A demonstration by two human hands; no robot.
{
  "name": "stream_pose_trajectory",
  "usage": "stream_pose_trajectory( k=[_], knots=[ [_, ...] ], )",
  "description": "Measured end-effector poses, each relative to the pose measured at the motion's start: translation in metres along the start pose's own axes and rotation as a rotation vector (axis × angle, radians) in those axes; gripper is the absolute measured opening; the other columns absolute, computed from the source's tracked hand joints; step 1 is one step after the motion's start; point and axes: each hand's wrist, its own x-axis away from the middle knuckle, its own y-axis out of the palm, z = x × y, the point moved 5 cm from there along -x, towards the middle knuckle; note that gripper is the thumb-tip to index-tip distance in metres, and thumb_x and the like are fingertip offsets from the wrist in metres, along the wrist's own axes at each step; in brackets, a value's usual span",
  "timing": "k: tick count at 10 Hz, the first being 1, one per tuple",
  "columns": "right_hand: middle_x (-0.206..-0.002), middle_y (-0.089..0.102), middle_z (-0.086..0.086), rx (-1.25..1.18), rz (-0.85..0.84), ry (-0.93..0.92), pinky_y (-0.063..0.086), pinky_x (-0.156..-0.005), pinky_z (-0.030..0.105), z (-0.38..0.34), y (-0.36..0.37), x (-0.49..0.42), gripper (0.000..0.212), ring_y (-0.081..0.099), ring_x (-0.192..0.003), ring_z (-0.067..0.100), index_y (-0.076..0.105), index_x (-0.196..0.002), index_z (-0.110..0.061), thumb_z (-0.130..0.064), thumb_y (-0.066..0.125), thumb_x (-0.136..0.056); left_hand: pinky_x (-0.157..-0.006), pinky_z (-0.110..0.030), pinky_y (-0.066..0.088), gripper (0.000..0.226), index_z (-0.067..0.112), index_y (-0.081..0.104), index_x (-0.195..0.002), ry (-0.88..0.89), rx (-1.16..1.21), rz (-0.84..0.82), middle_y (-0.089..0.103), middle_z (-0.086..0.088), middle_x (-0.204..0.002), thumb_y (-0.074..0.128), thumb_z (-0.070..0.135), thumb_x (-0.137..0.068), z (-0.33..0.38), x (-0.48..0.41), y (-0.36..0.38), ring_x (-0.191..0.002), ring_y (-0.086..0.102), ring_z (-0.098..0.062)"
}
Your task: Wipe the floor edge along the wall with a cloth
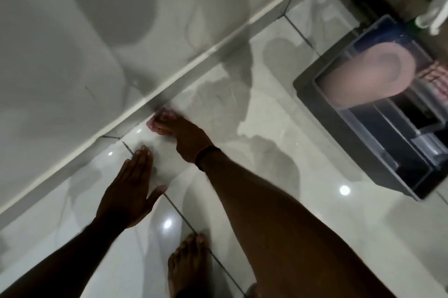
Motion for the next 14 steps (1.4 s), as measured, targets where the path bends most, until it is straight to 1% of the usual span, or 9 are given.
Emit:
stream_pose_trajectory(
  k=[1, 3, 4, 5, 6, 7, 9, 11, 14],
  knots=[
    [-0.16, 0.049, 0.013, -0.372, 0.171, 0.177, 0.029, -0.124, 0.011, -0.011, -0.041, 0.055, 0.076, 0.048, -0.139, 0.001, 0.052, -0.149, -0.002, 0.035, 0.033, -0.086, -0.133, -0.044, 0.015, 0.105, 0.003, 0.005, -0.165, 0.049, -0.011, -0.012, -0.002, -0.013, -0.176, 0.002, 0.08, -0.094, 0.03, 0.005, -0.04, -0.164, 0.0, -0.026],
    [-0.152, 0.059, 0.005, -0.484, 0.493, 0.428, 0.035, -0.125, 0.02, -0.002, -0.129, 0.197, 0.07, 0.053, -0.134, -0.005, 0.055, -0.149, -0.009, 0.027, 0.029, -0.093, -0.134, -0.042, 0.012, 0.106, 0.004, 0.001, -0.165, 0.26, -0.038, -0.023, -0.005, -0.013, -0.176, -0.004, 0.081, -0.093, 0.139, 0.002, -0.114, -0.164, -0.001, -0.027],
    [-0.153, 0.059, 0.002, -0.381, 0.713, 0.544, 0.035, -0.127, 0.029, 0.015, -0.174, 0.269, 0.054, 0.052, -0.143, 0.008, 0.055, -0.149, -0.012, 0.01, 0.034, -0.105, -0.133, -0.042, 0.016, 0.104, 0.001, 0.012, -0.165, 0.391, -0.077, 0.011, 0.008, -0.016, -0.176, 0.003, 0.078, -0.096, 0.209, -0.007, -0.133, -0.164, 0.008, -0.028],
    [-0.154, 0.057, 0.007, -0.284, 0.919, 0.649, 0.034, -0.121, 0.017, 0.045, -0.213, 0.325, 0.047, 0.053, -0.144, 0.023, 0.055, -0.149, -0.01, 0.004, 0.038, -0.107, -0.133, -0.038, 0.012, 0.102, 0.002, 0.014, -0.165, 0.515, -0.092, -0.014, 0.01, -0.015, -0.176, 0.01, 0.077, -0.097, 0.275, -0.015, -0.134, -0.164, 0.007, -0.025],
    [-0.154, 0.056, 0.011, -0.201, 1.077, 0.717, 0.036, -0.107, 0.004, 0.075, -0.252, 0.373, 0.05, 0.055, -0.14, 0.027, 0.05, -0.152, -0.01, 0.004, 0.041, -0.106, -0.133, -0.038, 0.011, 0.102, 0.002, 0.015, -0.165, 0.66, -0.115, -0.031, 0.012, -0.016, -0.176, 0.011, 0.077, -0.097, 0.337, -0.023, -0.126, -0.164, 0.006, -0.027],
    [-0.162, 0.044, 0.004, -0.081, 1.179, 0.686, 0.024, -0.123, 0.01, 0.113, -0.295, 0.398, 0.06, 0.04, -0.15, 0.013, 0.044, -0.155, -0.006, 0.014, 0.04, -0.099, -0.133, -0.041, 0.015, 0.1, -0.002, 0.02, -0.163, 0.777, -0.161, 0.008, 0.018, -0.021, -0.173, 0.014, 0.075, -0.099, 0.391, -0.041, -0.115, -0.163, 0.014, -0.032],
    [-0.175, 0.018, 0.008, 0.125, 0.975, 0.895, 0.011, -0.133, 0.053, 0.21, -0.351, 0.374, 0.082, 0.018, -0.16, 0.042, 0.025, -0.164, -0.016, 0.012, 0.047, -0.09, -0.134, -0.042, 0.008, 0.1, 0.003, 0.009, -0.166, 0.789, -0.167, 0.098, 0.003, -0.017, -0.177, 0.011, 0.076, -0.098, 0.456, -0.108, -0.081, -0.165, 0.004, -0.029],
    [-0.175, -0.002, 0.019, 0.366, 0.733, 0.971, 0.001, -0.133, 0.054, 0.256, -0.319, 0.337, 0.097, -0.002, -0.16, 0.048, 0.003, -0.166, -0.008, -0.029, 0.064, -0.093, -0.134, -0.046, 0.003, 0.1, 0.004, 0.006, -0.166, 0.711, -0.203, 0.1, 0.001, -0.018, -0.177, 0.015, 0.077, -0.098, 0.454, -0.14, -0.043, -0.165, -0.001, -0.03],
    [-0.175, -0.009, 0.015, 0.41, 0.771, 0.989, -0.005, -0.129, 0.062, 0.235, -0.321, 0.339, 0.115, -0.013, -0.16, 0.047, -0.005, -0.166, -0.016, -0.045, 0.068, -0.082, -0.134, -0.045, 0.004, 0.103, 0.005, 0.002, -0.166, 0.72, -0.215, 0.091, -0.003, -0.018, -0.177, 0.013, 0.079, -0.096, 0.452, -0.13, -0.067, -0.165, -0.003, -0.031]
  ],
)
